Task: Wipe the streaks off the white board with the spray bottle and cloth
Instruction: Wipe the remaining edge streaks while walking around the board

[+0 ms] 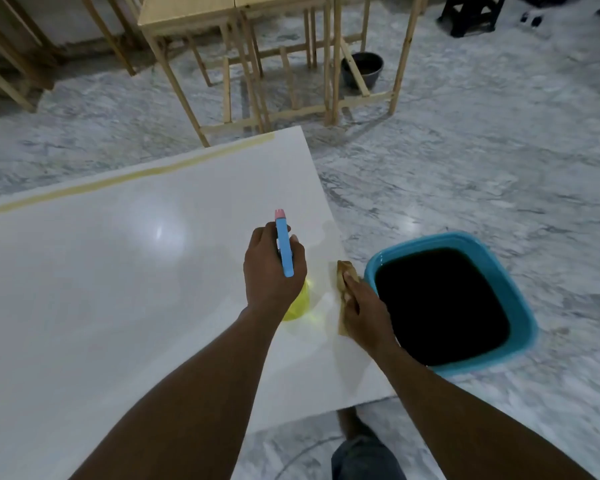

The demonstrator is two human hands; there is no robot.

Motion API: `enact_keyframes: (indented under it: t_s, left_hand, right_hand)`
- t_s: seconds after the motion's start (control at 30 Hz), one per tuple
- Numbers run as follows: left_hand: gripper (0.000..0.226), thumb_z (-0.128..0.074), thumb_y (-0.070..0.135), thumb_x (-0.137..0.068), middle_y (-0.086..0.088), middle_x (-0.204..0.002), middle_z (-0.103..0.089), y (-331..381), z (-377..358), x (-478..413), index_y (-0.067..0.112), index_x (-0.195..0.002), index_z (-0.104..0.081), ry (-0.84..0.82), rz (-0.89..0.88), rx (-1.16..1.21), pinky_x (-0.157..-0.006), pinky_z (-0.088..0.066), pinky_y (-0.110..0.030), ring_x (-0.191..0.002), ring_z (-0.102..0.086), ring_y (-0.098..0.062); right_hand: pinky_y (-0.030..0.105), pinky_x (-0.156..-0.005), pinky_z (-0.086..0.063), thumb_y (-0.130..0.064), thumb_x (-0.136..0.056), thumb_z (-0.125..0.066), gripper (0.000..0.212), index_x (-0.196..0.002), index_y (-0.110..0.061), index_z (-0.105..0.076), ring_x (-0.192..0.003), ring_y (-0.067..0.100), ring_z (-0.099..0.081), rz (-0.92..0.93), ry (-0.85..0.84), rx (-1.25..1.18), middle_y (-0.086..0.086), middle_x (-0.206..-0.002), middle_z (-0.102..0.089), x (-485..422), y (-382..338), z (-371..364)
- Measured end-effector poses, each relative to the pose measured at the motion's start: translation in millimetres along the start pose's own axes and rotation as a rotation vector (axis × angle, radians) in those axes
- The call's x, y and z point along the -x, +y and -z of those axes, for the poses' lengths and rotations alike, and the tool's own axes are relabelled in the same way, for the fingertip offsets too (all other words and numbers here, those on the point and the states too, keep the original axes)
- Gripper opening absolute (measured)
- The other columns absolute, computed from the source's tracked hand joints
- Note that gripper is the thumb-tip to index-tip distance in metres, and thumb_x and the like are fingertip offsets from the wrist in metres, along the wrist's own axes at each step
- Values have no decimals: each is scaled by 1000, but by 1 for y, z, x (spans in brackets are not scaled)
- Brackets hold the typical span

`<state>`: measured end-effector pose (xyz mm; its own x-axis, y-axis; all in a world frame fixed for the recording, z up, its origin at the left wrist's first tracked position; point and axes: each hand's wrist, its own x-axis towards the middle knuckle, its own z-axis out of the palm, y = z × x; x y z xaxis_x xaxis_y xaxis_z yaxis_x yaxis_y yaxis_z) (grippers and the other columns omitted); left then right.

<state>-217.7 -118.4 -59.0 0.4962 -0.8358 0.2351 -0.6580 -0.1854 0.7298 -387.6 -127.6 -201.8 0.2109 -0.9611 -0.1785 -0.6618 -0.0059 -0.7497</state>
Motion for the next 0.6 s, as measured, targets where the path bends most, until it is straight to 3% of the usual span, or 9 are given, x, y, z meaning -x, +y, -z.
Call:
enact_keyframes:
  t_s: [0.1, 0.2, 0.33, 0.43, 0.53, 0.6]
  left_hand:
    - [21, -65, 16, -96, -9, -100, -69, 2, 15, 49, 5, -114, -68, -20, -5, 21, -70, -40, -13, -83, -65, -21]
    - [18, -65, 16, -96, -10, -97, -67, 4, 25, 88, 7, -111, -68, -43, -2, 8, -73, -43, -27, -82, -65, -26]
    - [17, -63, 20, -97, -10, -93, -66, 15, 35, 128, 8, -108, -68, -100, 4, -19, -71, -44, -31, -79, -65, -28]
    - [16, -64, 22, -98, -11, -89, -66, 26, 38, 141, 7, -104, -67, -142, -13, -23, -71, -48, -36, -78, -63, -30]
    - [19, -64, 23, -98, -14, -87, -67, 43, 40, 143, 5, -101, -66, -188, -63, -29, -71, -47, -38, -79, -62, -31]
    - [26, -61, 30, -97, -13, -90, -69, 54, 39, 141, 5, -102, -66, -239, -87, -39, -72, -47, -38, -82, -62, -30]
  right_hand:
    - [38, -110, -39, -12, -99, -50, 51, -149, -24, -47, -132, 29, -52, -11, 26, 16, 8, -148, -53, 60, 12, 7]
    - [37, -104, -43, -9, -98, -51, 51, -147, -23, -50, -126, 30, -56, -34, 43, 26, 9, -143, -58, 108, 25, 11]
    - [33, -102, -43, -12, -100, -50, 48, -146, -26, -51, -123, 23, -58, -97, 3, -33, 5, -140, -59, 161, 36, 22]
    - [24, -104, -37, -9, -100, -47, 51, -147, -28, -49, -125, 12, -51, -124, -147, 11, 1, -144, -56, 182, 39, 42]
    - [21, -97, -35, -11, -99, -48, 48, -144, -26, -52, -129, 25, -55, -150, -337, 111, 6, -140, -60, 176, 38, 75]
    - [24, -101, -41, -16, -99, -51, 43, -141, -23, -55, -125, 26, -57, -231, -442, 83, 6, -136, -61, 163, 31, 100]
